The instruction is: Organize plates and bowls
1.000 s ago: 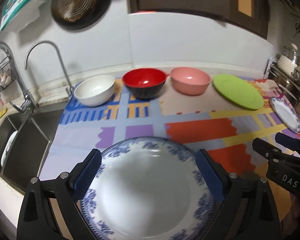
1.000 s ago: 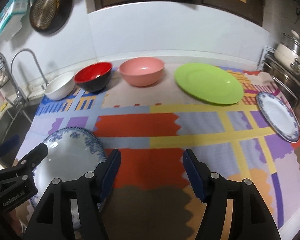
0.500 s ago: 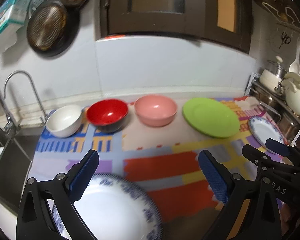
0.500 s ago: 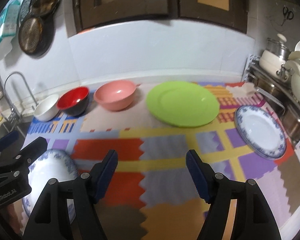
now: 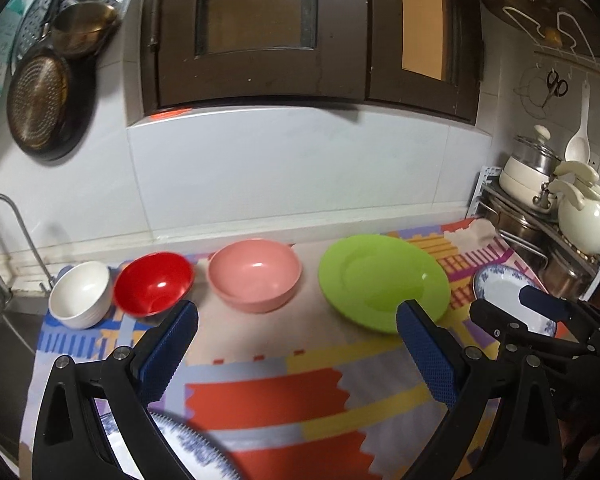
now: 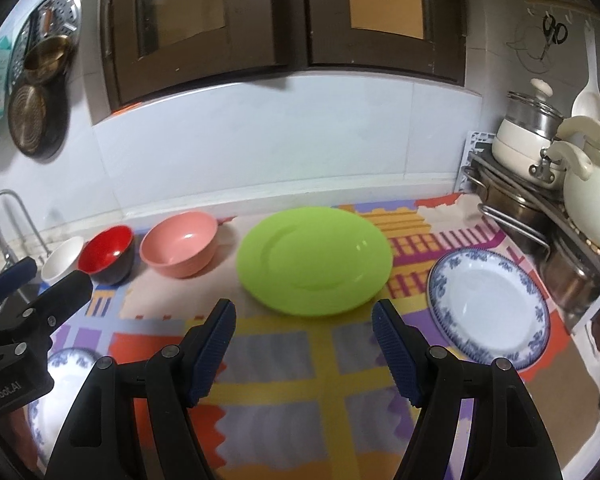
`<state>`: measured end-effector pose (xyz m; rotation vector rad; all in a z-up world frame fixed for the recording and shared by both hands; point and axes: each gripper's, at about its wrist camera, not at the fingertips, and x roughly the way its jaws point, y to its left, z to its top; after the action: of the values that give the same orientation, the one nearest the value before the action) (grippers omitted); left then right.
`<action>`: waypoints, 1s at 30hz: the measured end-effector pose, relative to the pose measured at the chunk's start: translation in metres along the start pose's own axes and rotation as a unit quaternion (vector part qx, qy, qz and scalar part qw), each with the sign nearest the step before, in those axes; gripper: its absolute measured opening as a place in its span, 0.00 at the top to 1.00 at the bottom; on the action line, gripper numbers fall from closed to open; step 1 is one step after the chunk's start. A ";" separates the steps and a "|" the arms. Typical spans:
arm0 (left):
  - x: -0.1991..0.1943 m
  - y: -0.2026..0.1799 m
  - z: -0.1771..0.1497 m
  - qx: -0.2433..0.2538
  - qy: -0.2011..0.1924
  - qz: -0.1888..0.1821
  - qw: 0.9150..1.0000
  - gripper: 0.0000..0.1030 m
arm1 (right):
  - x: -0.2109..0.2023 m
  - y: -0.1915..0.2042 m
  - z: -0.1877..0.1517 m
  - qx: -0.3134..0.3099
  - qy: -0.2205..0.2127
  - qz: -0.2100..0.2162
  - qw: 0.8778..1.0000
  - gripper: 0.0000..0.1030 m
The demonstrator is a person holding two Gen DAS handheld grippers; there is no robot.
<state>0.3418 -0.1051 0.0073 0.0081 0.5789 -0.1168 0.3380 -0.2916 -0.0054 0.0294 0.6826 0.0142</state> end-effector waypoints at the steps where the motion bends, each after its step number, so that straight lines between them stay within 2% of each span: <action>1: 0.006 -0.004 0.003 0.000 -0.001 -0.001 1.000 0.02 | 0.003 -0.004 0.003 0.002 0.000 -0.001 1.000 0.31; 11: 0.059 -0.039 0.021 0.012 0.004 0.001 1.000 0.05 | 0.049 -0.041 0.021 0.014 0.003 -0.006 1.000 0.31; 17: 0.092 -0.053 0.026 0.014 0.010 0.009 1.000 0.11 | 0.080 -0.057 0.029 0.018 0.008 -0.011 1.000 0.31; 24: 0.133 -0.060 0.019 0.003 0.029 0.036 0.999 0.19 | 0.113 -0.072 0.033 0.025 0.009 -0.017 0.999 0.31; 30: 0.168 -0.062 0.009 -0.017 0.056 0.068 0.996 0.24 | 0.147 -0.085 0.033 0.039 0.028 -0.011 0.999 0.31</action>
<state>0.4794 -0.1852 -0.0759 0.0220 0.6908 0.0261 0.4728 -0.3742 -0.0749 0.0967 0.7401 -0.0330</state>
